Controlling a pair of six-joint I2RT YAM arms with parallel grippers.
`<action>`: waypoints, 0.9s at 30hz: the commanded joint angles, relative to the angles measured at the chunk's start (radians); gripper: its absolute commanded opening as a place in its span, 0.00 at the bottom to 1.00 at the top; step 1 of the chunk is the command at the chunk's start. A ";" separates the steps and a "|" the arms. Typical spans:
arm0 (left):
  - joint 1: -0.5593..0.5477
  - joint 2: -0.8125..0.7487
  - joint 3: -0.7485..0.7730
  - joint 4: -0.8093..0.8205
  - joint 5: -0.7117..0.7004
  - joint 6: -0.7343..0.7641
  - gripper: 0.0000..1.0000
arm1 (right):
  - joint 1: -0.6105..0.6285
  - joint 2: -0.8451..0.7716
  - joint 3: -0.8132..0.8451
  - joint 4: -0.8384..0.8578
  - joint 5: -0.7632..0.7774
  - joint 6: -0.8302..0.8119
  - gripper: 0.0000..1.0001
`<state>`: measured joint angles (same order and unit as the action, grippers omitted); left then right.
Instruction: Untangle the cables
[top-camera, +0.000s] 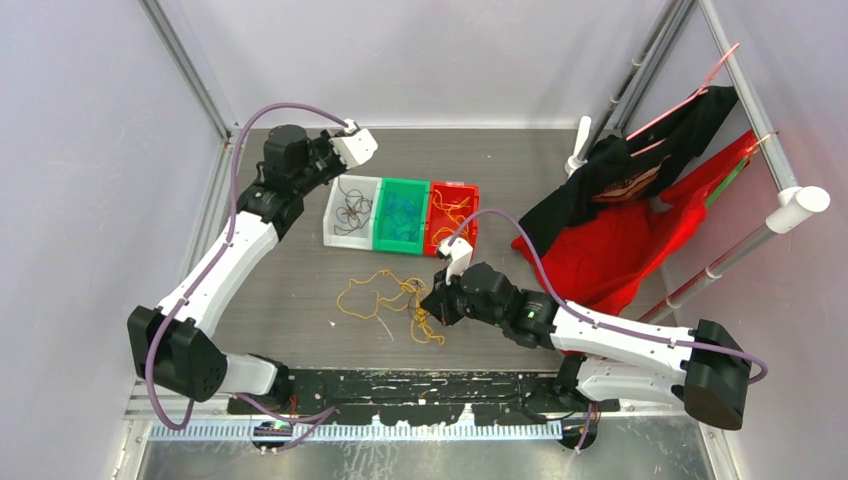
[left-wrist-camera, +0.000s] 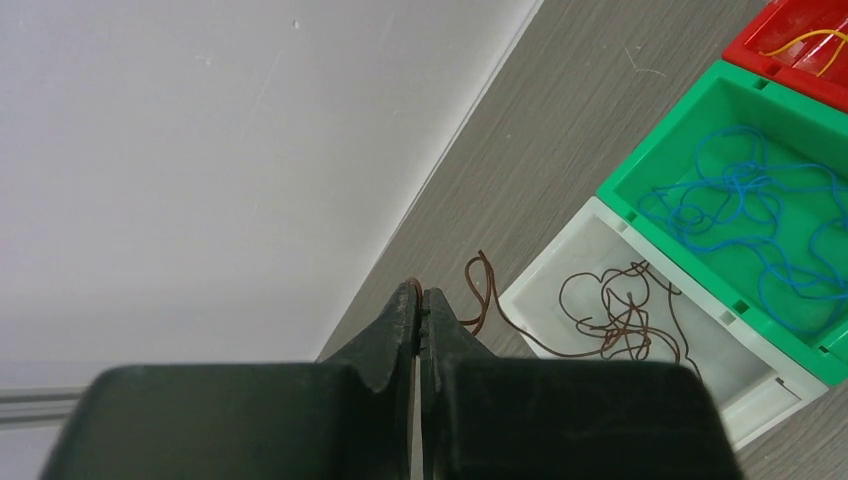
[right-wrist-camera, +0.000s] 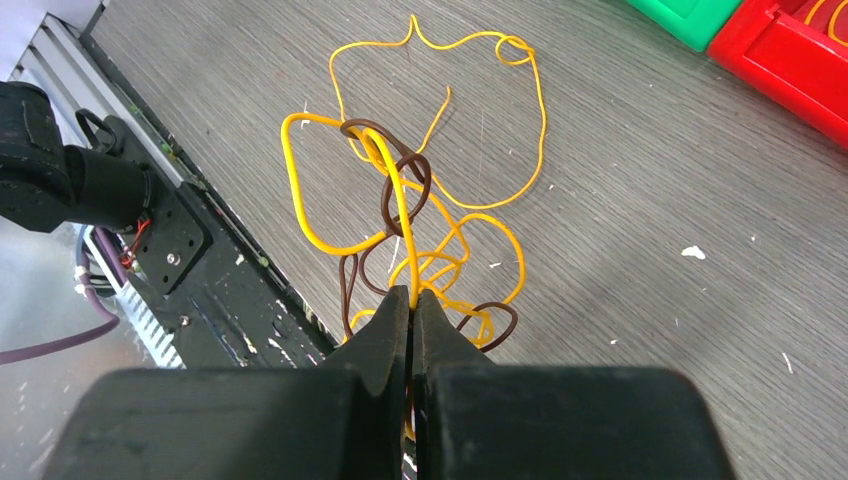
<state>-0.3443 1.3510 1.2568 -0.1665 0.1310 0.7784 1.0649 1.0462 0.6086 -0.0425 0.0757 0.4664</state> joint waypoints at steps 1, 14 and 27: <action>0.011 0.019 0.014 0.089 0.002 0.033 0.00 | -0.001 -0.028 0.005 0.042 0.024 0.001 0.01; 0.076 0.222 0.178 -0.395 0.183 -0.056 0.00 | -0.002 -0.013 0.023 0.054 0.013 0.010 0.01; 0.026 0.340 0.044 -0.279 0.101 -0.048 0.00 | -0.006 0.078 0.089 0.049 0.012 0.040 0.01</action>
<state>-0.2920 1.6485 1.2938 -0.4885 0.2497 0.7429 1.0645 1.1114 0.6262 -0.0395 0.0811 0.4820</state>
